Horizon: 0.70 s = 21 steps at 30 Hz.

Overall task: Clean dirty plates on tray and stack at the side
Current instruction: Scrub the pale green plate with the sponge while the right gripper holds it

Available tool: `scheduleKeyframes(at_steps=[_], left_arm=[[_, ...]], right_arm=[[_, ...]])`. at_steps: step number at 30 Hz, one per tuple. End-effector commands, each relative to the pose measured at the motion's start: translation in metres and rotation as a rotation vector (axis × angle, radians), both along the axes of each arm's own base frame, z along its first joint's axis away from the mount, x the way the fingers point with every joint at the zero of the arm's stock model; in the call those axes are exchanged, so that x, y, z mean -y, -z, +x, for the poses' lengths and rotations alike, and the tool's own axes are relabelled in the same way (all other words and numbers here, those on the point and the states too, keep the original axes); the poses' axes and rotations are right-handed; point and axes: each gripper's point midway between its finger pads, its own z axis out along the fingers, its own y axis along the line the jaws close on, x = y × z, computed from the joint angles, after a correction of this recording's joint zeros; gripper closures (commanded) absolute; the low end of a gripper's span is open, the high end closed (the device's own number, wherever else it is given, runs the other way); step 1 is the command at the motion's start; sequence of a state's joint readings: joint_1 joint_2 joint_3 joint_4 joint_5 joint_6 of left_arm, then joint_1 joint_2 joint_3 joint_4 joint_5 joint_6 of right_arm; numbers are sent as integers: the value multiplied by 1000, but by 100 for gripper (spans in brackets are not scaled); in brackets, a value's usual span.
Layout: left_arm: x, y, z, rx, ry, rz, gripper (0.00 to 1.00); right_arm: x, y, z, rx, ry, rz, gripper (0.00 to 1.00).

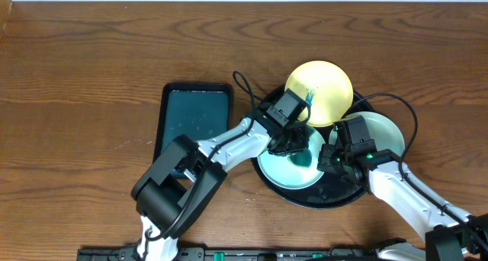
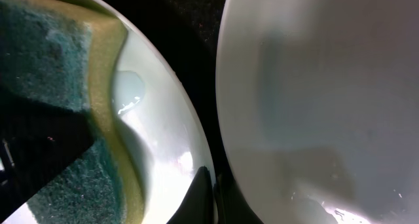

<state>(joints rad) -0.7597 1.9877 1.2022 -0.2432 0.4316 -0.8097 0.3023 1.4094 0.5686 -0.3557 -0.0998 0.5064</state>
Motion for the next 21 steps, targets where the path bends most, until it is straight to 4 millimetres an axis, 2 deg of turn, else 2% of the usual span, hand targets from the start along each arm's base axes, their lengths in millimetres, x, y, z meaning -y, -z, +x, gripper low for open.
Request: scheduleKeyframes(at_steps=[1,3,6,7,8,9,12,17,21], left_arm=[[-4,35,-33,-159,48,34,92],[-10,39,-35,-135,88,63,92],[-44,47,-30,-112,36,232,92],[-61,49,-27,-94,12,314,92],[-90,48,-19,-51,-26,464,92],[-108,45,-14,-18,-44,556,93],[-145,27,6,96,-80,774,92],[-172,0,29,227,-106,959,93],[-172,-8,39,273,-94,982,93]], right_arm=[[4,3,-3,-13,-8,-29,99],[4,4,-3,-16,-8,-30,99],[4,4,-4,-18,-8,-31,99],[4,4,-4,-18,-8,-31,99],[4,4,-4,-18,-8,-31,99],[4,4,-4,-18,-8,-31,99],[4,4,-4,-18,-8,-31,99],[4,4,-4,-19,-8,-32,99],[4,4,-4,-19,-8,-31,99]])
